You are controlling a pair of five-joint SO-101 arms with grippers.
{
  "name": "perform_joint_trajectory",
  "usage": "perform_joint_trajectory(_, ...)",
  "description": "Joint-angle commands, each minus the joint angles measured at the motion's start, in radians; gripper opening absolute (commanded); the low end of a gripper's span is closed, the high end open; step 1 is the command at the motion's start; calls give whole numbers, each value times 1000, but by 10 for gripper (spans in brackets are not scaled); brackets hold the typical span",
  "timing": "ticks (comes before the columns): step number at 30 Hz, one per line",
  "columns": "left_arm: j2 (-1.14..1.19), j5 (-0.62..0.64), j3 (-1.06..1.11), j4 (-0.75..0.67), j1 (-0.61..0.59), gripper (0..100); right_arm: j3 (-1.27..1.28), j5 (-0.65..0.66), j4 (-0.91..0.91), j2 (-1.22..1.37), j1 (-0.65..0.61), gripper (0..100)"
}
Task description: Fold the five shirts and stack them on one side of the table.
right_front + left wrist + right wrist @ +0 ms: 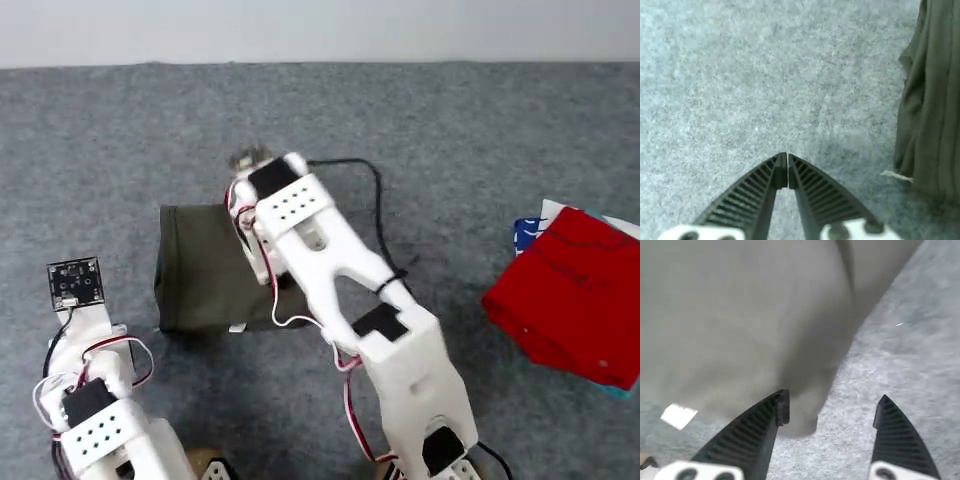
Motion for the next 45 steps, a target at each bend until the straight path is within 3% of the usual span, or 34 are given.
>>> perform_joint_trajectory(1,-9,8,-25,-26,-5,15,-6,-15,21,68,-21,280)
perform_joint_trajectory(9,-11,8,-10,-31,77,16,-6,-9,19,153,-88,254)
perform_joint_trajectory(15,-11,8,-8,-31,80,16,-6,64,16,153,-50,0)
perform_joint_trajectory(21,-11,6,-7,-31,81,16,-5,203,38,119,31,10)
perform_joint_trajectory(28,-11,6,-7,-31,81,16,32,341,39,-102,140,10)
perform_joint_trajectory(33,-11,6,-7,-31,81,16,160,566,39,-265,266,10)
perform_joint_trajectory(38,-11,6,-7,-31,81,16,226,904,25,-312,470,10)
perform_joint_trajectory(43,-11,6,-7,-31,81,16,226,1254,-197,-312,659,9)
perform_joint_trajectory(45,-11,6,-5,-31,81,16,226,1323,-298,-312,685,9)
